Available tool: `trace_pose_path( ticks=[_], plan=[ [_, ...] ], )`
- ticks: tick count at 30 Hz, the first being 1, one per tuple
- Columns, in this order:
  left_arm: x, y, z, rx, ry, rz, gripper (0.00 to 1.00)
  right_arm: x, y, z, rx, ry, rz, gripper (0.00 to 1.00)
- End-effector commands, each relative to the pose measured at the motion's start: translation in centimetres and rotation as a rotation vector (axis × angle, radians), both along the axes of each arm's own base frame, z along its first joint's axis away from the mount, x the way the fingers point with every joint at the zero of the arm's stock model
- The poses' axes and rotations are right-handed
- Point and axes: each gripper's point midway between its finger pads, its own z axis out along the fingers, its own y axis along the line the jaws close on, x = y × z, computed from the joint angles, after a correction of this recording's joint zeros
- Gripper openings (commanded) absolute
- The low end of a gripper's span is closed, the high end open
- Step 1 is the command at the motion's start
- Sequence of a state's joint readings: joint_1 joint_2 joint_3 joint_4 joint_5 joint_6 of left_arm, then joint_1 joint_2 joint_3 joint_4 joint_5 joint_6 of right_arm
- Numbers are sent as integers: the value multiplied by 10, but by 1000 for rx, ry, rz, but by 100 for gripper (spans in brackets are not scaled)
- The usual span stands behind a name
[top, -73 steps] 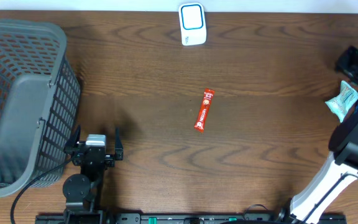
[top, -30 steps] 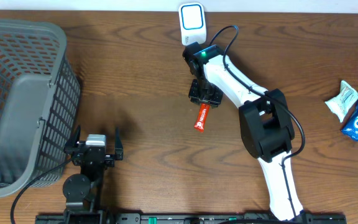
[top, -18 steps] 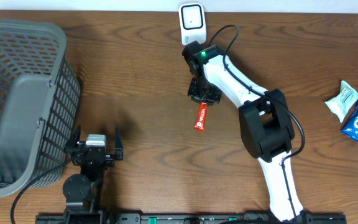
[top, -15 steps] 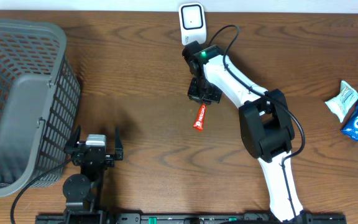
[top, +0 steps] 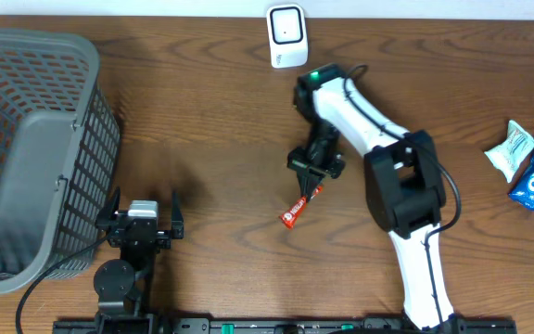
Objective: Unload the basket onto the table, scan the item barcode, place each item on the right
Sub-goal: 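Lift the Nescafe stick by its top end with the right gripper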
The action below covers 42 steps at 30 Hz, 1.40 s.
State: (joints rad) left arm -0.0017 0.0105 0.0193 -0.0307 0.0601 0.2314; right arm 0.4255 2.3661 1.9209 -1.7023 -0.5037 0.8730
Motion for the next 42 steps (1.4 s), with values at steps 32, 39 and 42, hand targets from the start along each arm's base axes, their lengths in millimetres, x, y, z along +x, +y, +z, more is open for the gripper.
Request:
trace_pose_path(
  ticks=[32, 39, 42],
  plan=[
    [-1, 1, -15, -12, 46, 6, 98, 36, 94, 61, 1137, -435, 230, 1],
    [-1, 1, -15, -12, 46, 6, 98, 70, -33, -44, -41, -397, 327, 1],
    [-1, 1, -15, -12, 46, 6, 98, 77, -46, -46, -93, -416, 337, 2]
  ],
)
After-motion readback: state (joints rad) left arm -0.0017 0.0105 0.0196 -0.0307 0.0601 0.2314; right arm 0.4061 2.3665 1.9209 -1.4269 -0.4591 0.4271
